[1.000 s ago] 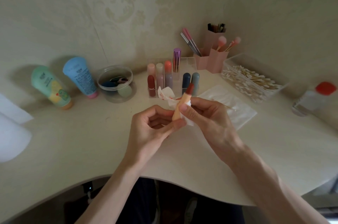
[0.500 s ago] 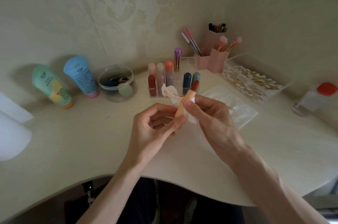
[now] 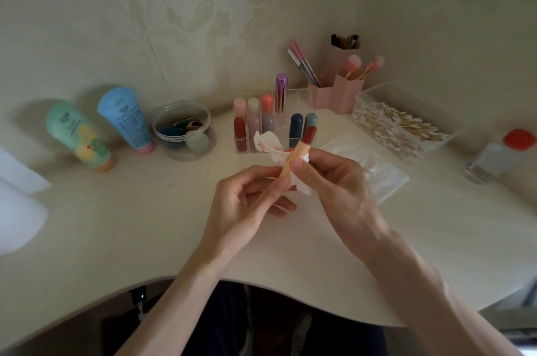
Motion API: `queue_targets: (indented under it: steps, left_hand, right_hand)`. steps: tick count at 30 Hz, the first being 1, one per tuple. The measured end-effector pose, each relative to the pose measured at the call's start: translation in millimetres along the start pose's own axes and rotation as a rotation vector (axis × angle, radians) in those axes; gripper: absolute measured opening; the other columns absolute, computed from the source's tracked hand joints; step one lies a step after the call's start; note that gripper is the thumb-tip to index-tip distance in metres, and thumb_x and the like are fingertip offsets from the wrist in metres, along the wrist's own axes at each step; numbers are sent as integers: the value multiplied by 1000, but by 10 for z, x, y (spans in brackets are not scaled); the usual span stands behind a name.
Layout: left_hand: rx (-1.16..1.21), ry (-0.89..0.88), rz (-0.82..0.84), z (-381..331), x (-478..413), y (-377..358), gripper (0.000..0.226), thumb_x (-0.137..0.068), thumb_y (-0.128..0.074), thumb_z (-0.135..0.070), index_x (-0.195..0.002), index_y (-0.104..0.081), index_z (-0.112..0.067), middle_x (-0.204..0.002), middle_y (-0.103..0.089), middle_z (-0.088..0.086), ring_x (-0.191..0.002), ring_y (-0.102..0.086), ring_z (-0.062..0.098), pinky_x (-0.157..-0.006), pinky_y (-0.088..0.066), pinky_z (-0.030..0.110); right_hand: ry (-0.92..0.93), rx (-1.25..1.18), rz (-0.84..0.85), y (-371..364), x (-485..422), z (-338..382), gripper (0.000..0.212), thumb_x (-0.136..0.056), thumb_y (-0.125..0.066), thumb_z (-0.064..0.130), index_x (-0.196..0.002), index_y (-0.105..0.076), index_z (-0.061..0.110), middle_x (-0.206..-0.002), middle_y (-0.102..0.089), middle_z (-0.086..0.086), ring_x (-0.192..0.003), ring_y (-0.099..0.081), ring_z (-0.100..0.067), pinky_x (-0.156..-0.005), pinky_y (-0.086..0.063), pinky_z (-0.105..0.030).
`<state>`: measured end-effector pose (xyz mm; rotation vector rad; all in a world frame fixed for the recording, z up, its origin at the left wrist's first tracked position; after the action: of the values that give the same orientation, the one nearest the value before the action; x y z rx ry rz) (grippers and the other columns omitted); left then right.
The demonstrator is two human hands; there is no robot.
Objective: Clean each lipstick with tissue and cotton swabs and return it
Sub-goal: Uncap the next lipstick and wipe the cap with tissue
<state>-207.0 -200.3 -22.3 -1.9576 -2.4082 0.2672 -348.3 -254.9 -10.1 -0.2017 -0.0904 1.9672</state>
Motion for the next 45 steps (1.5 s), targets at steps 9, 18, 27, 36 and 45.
queue_targets:
  steps: [9,18,27,36,45]
  left_hand:
    - [-82,-48,-81,-22,0,111,25,-73,-90,-13,-91,-73,-7,-88,-78,8,-74,-72,20,-73,-58,26]
    - [-80,-37,-96,-6,15,105,21,-73,-89,-13,-84,-72,-8,-79,-77,10,-67,-71,19,-67,-57,25]
    - [-9,4,-23,6,3,32,24,-84,-77,-17,-99,-74,0,-83,-78,12,-65,-72,25,-58,-55,27]
    - [-29,56,-9,22,0,28,28,-85,-74,-29,-100,-76,-6,-90,-78,10,-73,-76,27,-60,-56,27]
    - [-23,21,-80,-13,24,112,23,-75,-84,-19,-89,-76,-4,-81,-77,12,-66,-70,19,-65,-56,24]
  right_hand:
    - [4,49,-16,-15,-1,-13,26,-94,-75,23,-111,-78,4,-108,-79,-14,-108,-74,-36,-103,-56,-54]
    - [18,47,-4,-51,10,3,26,-94,-73,20,-111,-77,0,-105,-78,-18,-106,-74,-37,-100,-58,-51]
    - [1,17,4,-24,5,-11,24,-98,-72,21,-112,-76,2,-99,-77,-20,-92,-73,-30,-93,-57,-50]
    - [-2,28,2,-18,4,-4,26,-96,-71,20,-113,-76,1,-106,-79,-16,-104,-74,-34,-99,-56,-43]
    - [-3,45,34,-62,17,8,23,-97,-71,18,-111,-76,0,-102,-79,-18,-101,-75,-37,-98,-59,-47]
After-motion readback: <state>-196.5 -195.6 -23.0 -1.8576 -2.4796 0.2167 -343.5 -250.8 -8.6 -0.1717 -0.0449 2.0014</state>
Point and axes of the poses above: each hand's wrist, its own x-axis away from the middle knuckle, its own y-axis out of the back of the hand, z = x × y, the point moved 9 cm from there along -x, towards the middle knuckle
